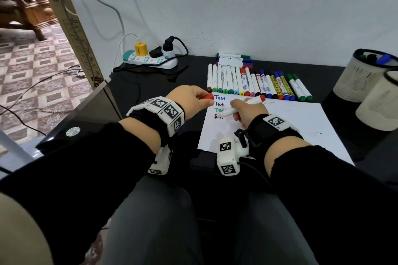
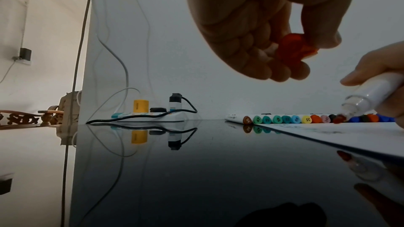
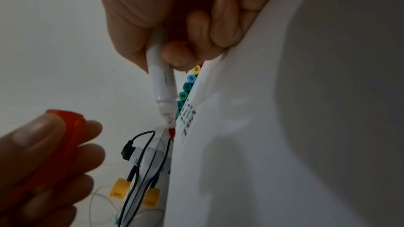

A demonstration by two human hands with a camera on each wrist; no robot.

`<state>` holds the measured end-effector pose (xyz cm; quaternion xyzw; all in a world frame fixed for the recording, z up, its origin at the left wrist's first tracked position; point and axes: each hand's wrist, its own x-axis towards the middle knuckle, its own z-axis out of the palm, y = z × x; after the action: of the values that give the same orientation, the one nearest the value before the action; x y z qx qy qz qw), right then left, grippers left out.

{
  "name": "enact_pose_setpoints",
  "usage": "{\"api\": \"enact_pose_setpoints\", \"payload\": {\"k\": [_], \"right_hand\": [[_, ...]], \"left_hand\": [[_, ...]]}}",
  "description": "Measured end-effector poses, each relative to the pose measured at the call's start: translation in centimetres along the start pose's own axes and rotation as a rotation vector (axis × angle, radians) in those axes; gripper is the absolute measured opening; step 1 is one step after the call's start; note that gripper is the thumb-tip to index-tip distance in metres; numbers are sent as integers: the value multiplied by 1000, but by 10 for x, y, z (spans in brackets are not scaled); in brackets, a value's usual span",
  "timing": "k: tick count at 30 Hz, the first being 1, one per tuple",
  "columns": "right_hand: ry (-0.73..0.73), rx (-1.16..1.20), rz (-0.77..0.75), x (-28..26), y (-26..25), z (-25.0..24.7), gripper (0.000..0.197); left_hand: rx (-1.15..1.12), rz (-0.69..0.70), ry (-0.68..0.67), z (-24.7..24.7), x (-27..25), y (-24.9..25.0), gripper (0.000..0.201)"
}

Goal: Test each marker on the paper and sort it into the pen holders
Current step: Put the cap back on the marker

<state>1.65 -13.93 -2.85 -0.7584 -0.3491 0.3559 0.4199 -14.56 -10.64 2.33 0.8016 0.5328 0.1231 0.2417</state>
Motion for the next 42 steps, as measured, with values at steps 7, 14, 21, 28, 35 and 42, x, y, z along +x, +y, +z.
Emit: {"api": "enact_pose_setpoints", "payload": {"k": [7, 14, 21, 28, 35, 42], "right_hand": [[-19, -96, -63, -2, 0, -1, 40], [-40, -171, -90, -5, -1, -1, 41], [-22, -240, -96, -7, -4, 0, 41], [10, -166, -93, -10, -3, -2, 39], [-7, -195, -94, -13, -5, -2, 43], [15, -181, -98, -12, -6, 0, 35]], "left_hand": [[13, -2, -18, 3, 2, -1, 39], [-1, -10, -10, 3, 3, -1, 38], [-10, -10, -10, 3, 3, -2, 37], [2, 0, -18, 4, 5, -4, 36], [13, 1, -23, 5, 6, -3, 37], [7, 0, -26, 4, 7, -5, 36]]}}
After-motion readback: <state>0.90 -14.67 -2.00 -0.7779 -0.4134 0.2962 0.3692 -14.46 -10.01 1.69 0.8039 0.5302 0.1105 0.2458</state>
